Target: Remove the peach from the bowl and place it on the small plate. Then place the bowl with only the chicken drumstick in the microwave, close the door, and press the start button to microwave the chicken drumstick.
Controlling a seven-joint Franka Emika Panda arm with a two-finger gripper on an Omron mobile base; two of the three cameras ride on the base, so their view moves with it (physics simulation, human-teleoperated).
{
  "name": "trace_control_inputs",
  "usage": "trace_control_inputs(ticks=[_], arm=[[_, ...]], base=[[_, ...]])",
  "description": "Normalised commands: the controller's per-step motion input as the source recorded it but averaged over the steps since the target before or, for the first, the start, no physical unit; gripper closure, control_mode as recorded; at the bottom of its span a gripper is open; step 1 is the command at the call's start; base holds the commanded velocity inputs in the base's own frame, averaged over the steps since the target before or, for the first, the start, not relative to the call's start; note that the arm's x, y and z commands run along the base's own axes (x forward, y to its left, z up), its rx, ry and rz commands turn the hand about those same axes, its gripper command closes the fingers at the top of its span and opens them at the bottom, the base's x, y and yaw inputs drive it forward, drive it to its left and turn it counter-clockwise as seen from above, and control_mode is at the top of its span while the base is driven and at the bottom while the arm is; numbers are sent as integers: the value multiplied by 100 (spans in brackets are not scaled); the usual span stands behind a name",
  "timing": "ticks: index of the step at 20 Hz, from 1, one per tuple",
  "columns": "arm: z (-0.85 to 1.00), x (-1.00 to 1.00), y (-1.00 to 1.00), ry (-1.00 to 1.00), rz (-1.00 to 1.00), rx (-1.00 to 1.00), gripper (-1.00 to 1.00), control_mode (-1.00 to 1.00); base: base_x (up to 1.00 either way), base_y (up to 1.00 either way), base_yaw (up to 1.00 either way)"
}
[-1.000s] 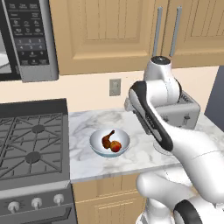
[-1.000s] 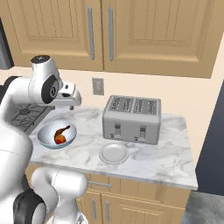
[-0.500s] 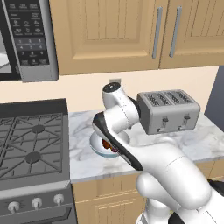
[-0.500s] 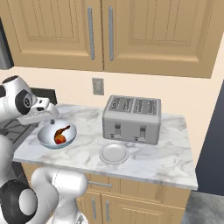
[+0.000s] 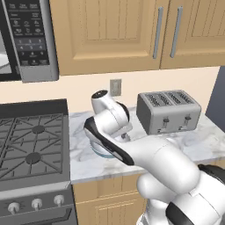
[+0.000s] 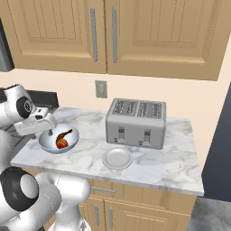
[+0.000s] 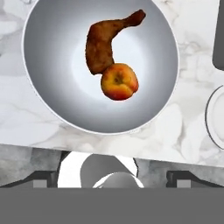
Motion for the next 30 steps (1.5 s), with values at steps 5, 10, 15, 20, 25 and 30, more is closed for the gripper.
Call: trace_control_inputs(ticks=[5, 10, 15, 20, 25, 30], arm=[[-36, 2, -10, 7, 0, 2, -100, -100], [-2, 7, -39, 4, 0, 5, -100, -100], [0, 16, -35, 7, 0, 1, -100, -100], [-5, 25, -10, 9, 0, 0, -100, -100], [-5, 10, 0, 7, 0, 0, -100, -100], [-13, 0, 0, 3, 0, 0, -100, -100]], base=[[0, 0, 0], [0, 0, 0], [0, 0, 0], [0, 0, 0], [0, 0, 0], [0, 0, 0]])
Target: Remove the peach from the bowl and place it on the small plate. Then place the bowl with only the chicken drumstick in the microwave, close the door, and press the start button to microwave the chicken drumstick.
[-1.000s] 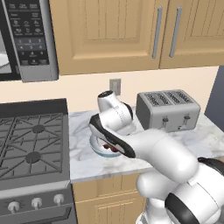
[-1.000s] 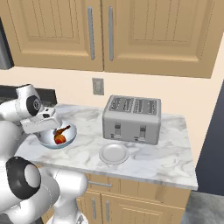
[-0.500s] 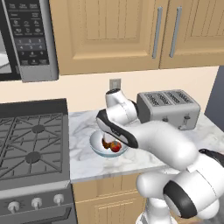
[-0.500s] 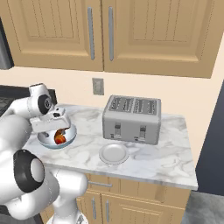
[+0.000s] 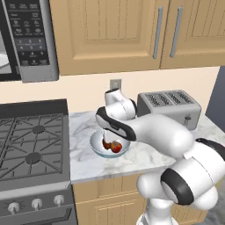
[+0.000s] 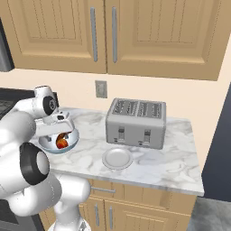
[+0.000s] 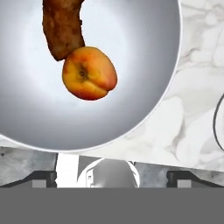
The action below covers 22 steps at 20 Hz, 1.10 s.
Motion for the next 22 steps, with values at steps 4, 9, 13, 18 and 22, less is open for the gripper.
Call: trace_control_inputs(ticks=[4, 9, 13, 18, 22], arm=[[-22, 6, 3, 5, 0, 0, -100, -100], [-25, 14, 1, 8, 0, 0, -100, -100], [-29, 4, 4, 5, 0, 0, -100, -100], [-27, 3, 6, 5, 0, 0, -100, -100], [-11, 6, 0, 1, 0, 0, -100, -100]], base=[[0, 0, 0], [0, 0, 0], [0, 0, 0], [0, 0, 0], [0, 0, 0]])
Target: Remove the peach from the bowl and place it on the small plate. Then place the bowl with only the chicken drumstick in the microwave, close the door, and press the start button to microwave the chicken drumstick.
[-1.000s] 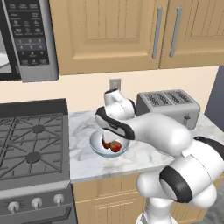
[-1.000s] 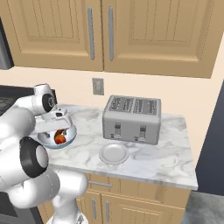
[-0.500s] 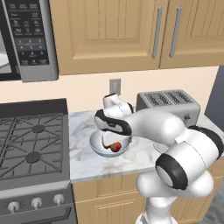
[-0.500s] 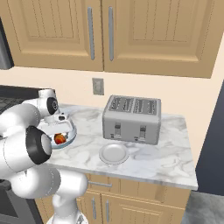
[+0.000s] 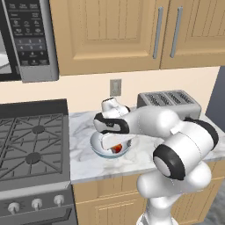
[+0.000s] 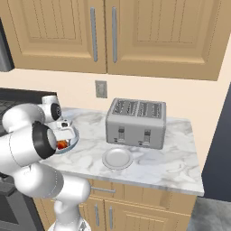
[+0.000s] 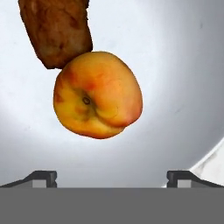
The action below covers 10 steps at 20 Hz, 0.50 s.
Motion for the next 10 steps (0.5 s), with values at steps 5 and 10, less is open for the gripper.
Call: trace_control_inputs(ticks=[5, 10], arm=[[0, 5, 0, 0, 0, 0, -100, -100], [-3, 2, 6, 0, 0, 0, -100, -100]], base=[[0, 0, 0], [0, 0, 0]])
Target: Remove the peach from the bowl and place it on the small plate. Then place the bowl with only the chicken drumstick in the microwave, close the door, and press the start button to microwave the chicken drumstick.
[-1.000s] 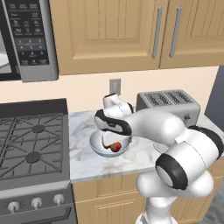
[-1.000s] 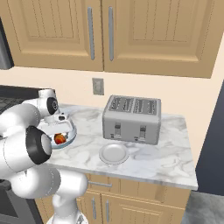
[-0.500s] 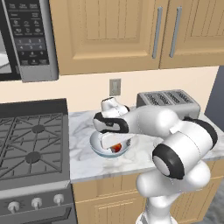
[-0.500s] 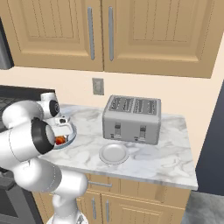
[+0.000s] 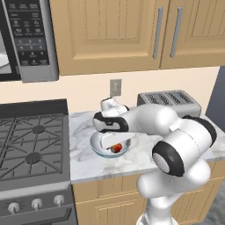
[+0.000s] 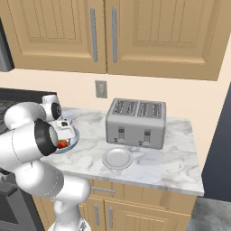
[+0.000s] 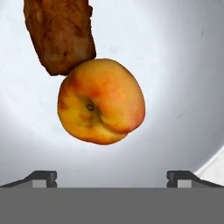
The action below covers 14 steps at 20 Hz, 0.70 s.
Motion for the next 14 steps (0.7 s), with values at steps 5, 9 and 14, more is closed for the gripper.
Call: trace_control_inputs(ticks=[5, 9, 14], arm=[[-4, 7, 20, 1, 0, 0, -100, -100], [-4, 13, 12, 0, 0, 0, -100, -100], [-5, 3, 0, 0, 0, 0, -100, -100]], base=[[0, 0, 0], [0, 0, 0], [0, 0, 0]])
